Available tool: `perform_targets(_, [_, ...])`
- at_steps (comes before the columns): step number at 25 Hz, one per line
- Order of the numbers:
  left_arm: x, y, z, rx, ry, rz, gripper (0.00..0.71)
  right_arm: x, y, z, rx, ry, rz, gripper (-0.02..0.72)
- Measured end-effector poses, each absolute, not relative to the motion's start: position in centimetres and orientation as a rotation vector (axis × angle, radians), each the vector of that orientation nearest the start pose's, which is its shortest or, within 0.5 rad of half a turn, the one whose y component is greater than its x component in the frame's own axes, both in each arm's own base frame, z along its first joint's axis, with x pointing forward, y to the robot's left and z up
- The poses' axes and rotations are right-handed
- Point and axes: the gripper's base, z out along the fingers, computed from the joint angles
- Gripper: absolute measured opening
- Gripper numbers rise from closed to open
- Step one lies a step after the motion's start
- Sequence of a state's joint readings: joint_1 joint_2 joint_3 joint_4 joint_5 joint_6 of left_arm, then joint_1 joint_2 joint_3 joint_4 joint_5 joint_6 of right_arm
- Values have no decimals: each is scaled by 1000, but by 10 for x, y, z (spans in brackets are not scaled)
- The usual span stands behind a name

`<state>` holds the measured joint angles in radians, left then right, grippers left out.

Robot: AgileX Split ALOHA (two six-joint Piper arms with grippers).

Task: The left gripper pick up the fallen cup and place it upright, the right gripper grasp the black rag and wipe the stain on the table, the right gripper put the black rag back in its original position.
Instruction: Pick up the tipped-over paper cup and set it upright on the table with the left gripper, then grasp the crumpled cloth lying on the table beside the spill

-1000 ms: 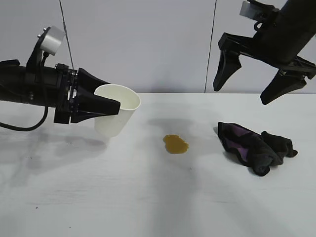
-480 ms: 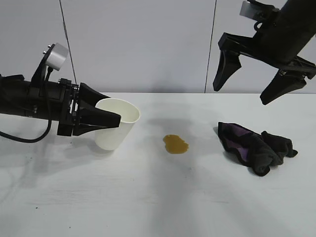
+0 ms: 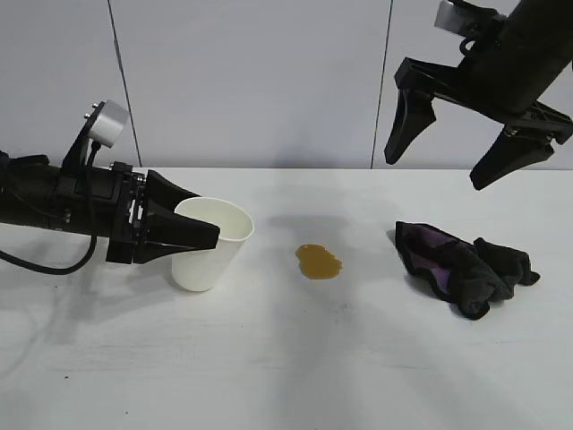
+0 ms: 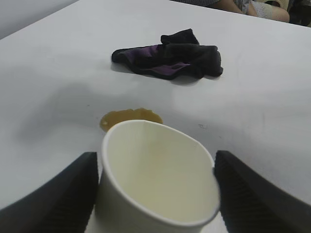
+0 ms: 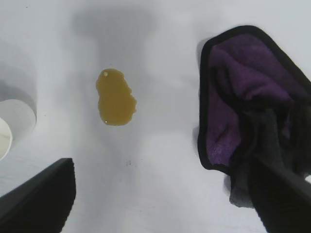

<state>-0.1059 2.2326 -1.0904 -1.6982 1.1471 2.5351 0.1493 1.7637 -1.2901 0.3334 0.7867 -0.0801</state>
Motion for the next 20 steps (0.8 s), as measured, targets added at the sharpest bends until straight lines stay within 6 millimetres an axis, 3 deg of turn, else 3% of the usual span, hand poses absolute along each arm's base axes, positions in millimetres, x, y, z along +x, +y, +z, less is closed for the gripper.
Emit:
perform_targets(12, [364, -121, 90, 1104, 1685, -1032, 679, 362, 76, 238, -56, 2731, 408, 661])
perform_targets(15, [365, -122, 108, 1028, 1731, -1077, 689, 362, 76, 238, -56, 2732, 408, 661])
perform_targets(20, [366, -119, 159, 866, 1817, -1106, 693, 361, 76, 238, -57, 2736, 409, 661])
